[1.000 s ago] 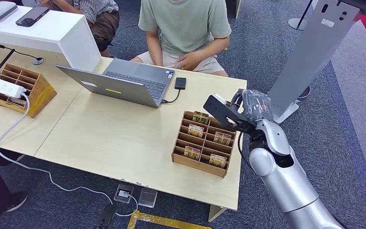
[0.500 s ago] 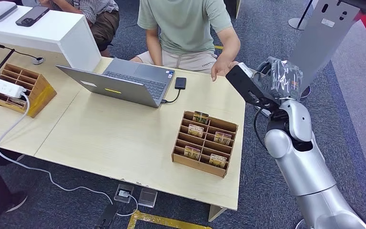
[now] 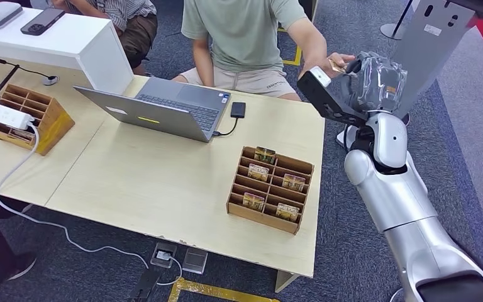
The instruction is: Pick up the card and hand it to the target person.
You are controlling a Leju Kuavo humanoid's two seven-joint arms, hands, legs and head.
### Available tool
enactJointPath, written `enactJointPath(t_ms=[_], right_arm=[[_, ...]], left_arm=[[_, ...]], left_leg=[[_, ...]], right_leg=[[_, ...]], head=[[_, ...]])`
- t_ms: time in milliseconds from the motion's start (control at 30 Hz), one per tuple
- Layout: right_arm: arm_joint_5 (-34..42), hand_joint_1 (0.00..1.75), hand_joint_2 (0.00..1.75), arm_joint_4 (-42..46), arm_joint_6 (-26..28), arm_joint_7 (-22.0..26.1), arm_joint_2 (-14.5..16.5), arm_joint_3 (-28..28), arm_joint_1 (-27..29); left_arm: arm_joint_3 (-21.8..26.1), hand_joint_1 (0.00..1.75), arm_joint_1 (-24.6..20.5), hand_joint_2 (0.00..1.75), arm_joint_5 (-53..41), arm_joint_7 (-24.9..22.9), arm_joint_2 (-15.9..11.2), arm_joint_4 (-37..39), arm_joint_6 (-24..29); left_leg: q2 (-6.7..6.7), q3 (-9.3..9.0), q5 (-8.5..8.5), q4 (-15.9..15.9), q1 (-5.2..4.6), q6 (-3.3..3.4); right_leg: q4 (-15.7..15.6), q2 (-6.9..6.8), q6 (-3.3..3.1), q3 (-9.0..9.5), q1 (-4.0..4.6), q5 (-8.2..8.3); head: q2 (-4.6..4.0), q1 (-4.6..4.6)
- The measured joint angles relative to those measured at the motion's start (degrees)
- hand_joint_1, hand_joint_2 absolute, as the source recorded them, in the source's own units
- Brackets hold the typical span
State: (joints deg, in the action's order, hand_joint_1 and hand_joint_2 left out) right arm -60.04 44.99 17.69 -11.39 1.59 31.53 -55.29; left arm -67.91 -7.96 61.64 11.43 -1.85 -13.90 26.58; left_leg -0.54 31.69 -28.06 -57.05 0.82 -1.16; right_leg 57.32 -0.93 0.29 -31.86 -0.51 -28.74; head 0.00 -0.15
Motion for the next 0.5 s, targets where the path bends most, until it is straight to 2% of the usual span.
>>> enactJointPath(t_ms=[67, 100, 200, 233, 500], right_arm=[[0.0, 1.13, 1.75, -1.7, -0.4, 0.4, 0.7, -0.1, 0.0], [0.0, 0.96, 1.75, -2.5, -0.6, 0.7, 1.1, -0.1, 0.0], [0.2, 0.14, 1.75, -4.4, -1.1, 1.5, 2.1, -0.1, 0.0], [0.3, 0.01, 1.75, -5.0, -1.2, 1.7, 2.4, -0.1, 0.0], [3.0, 0.0, 1.75, -7.8, 0.9, 5.7, 4.4, -0.2, 0.0]], left_arm=[[0.0, 0.0, 0.0, 0.0, 0.0, 0.1, 0.0, 0.0, 0.0], [0.0, 0.0, 0.0, 0.0, 0.0, 0.1, 0.1, 0.0, 0.0], [0.0, 0.0, 0.0, 0.0, 0.0, 0.2, 0.1, 0.0, 0.1], [0.0, 0.0, 0.0, 0.0, 0.0, 0.2, 0.1, 0.0, 0.2], [0.0, 0.0, 0.0, 0.0, 0.2, 0.2, 0.2, 0.0, 0.3]], left_leg=[[0.0, 0.0, 0.0, 0.0, 0.0, 0.0], [0.0, 0.01, 0.0, 0.0, 0.0, 0.0], [0.0, 0.01, 0.0, 0.0, 0.0, 0.0], [0.0, 0.01, 0.0, 0.0, 0.0, 0.0], [-0.01, 0.0, 0.0, 0.0, 0.0, 0.0]], right_leg=[[0.0, 0.0, 0.0, 0.0, 0.0, 0.0], [0.0, 0.0, 0.0, 0.0, 0.0, 0.0], [0.0, 0.0, 0.0, -0.01, 0.0, 0.0], [0.0, 0.0, 0.0, -0.01, 0.0, 0.0], [0.0, 0.0, 0.0, -0.01, 0.0, 0.0]], head=[[0.0, 0.0], [0.0, 0.0], [0.0, -0.01], [0.0, 0.0], [0.0, 0.0]])
